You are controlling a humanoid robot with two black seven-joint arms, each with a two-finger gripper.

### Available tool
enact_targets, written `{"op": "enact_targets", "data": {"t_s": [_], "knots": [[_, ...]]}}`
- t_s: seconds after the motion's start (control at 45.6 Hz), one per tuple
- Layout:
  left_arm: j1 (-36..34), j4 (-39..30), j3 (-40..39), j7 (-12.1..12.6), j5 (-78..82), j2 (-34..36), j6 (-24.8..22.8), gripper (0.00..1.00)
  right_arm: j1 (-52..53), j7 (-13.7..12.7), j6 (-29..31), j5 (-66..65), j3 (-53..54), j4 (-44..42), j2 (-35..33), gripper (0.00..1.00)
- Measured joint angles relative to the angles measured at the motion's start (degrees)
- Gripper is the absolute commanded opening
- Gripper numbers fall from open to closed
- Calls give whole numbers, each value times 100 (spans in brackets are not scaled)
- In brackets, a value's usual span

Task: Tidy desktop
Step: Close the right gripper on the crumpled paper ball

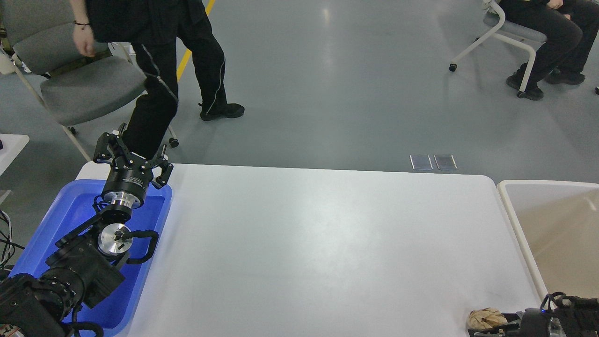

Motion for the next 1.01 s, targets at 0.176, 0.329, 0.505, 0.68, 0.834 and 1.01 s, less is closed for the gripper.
{"op": "enact_targets", "data": {"t_s": [0.176,0.329,0.505,0.68,0.834,1.01], "knots": [[0,0,0,0,0,0,0,100,-51,24,-60,-6,-21,-74,72,0],[0,0,-1,0,0,0,0,100,-78,36,-61,-6,-61,-110,99,0],[0,0,-1,0,0,0,0,100,-87,61,-82,4,-67,-135,85,0],[0,0,-1,0,0,0,0,100,-88,106,-90,13,-55,-148,64,0],[0,-1,-1,0,0,0,0,100,-69,191,-95,28,-50,-147,10,0],[0,-1,0,0,0,1,0,100,53,247,-59,71,-30,42,-289,0]]}}
